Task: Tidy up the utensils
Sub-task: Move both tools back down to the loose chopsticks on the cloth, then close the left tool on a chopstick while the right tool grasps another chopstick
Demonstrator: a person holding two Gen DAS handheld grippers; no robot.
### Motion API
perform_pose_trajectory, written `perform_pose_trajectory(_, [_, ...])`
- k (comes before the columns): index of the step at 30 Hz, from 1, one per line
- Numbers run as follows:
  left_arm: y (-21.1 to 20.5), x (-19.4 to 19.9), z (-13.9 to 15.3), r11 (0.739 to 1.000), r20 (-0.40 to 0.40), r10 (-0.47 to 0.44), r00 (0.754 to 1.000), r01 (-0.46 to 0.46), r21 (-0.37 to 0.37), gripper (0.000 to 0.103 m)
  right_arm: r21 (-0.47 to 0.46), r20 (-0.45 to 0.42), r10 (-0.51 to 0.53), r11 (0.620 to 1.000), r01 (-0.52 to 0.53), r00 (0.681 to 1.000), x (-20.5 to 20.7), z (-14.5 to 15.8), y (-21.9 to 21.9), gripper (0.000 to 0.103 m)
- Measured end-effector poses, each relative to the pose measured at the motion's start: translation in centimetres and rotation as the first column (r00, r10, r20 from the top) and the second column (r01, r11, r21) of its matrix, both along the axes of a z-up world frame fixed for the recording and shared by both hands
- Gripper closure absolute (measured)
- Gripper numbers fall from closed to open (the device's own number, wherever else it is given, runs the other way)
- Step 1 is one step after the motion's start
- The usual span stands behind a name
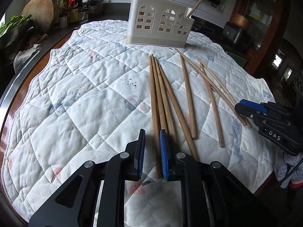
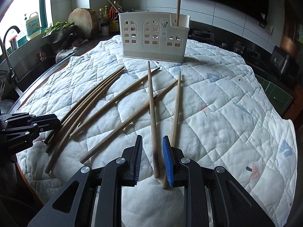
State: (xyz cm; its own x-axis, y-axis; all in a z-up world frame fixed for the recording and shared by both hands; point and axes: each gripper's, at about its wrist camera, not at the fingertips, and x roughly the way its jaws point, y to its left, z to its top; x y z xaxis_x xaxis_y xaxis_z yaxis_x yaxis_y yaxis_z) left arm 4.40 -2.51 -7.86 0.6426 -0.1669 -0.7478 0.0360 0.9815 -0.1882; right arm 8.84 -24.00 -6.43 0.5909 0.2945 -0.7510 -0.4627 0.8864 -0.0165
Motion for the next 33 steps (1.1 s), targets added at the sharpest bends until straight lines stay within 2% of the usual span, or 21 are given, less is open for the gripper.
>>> perform_pose_trajectory(8, [-0.7, 0.4, -0.2, 0.999, -0.006, 0.019, 1.0, -0.019, 0.032, 0.088, -0.004, -0.021, 0.002, 1.0, -0.002, 1.0, 0.4, -0.7, 0.3, 0.081])
perform_pose_trajectory(12, [-2.0, 0.4, -0.4, 0.993, 0.007, 0.033, 0.999, -0.034, 0.111, 0.088, -0.005, -0.033, 0.002, 1.0, -0.002, 0.999, 0.6, -1.1, 0.3, 0.081])
perform_pose_trajectory(18, [-1.2, 0.4, -0.4, 0.995, 0.014, 0.064, 0.998, -0.065, 0.076, 0.094, -0.007, -0.047, -0.005, 1.0, 0.004, 0.999, 0.9, -1.6, 0.2, 0.085])
perform_pose_trajectory(22, [-1.8, 0.3, -0.4, 0.991, 0.025, 0.07, 0.997, -0.073, 0.111, 0.094, -0.016, -0.043, -0.015, 1.0, 0.014, 0.999, 0.9, -1.6, 0.3, 0.091])
perform_pose_trajectory(25, [-1.6, 0.4, -0.3, 0.993, 0.027, 0.076, 0.997, -0.078, 0.091, 0.096, -0.014, -0.036, -0.018, 1.0, 0.018, 0.999, 0.9, -1.6, 0.3, 0.096])
perform_pose_trajectory(33, [-0.6, -0.1, 0.9, 0.997, 0.059, 0.068, 0.996, -0.071, 0.041, 0.097, 0.019, 0.026, -0.025, 1.0, 0.025, 0.999, -0.2, 0.9, -0.3, 0.096])
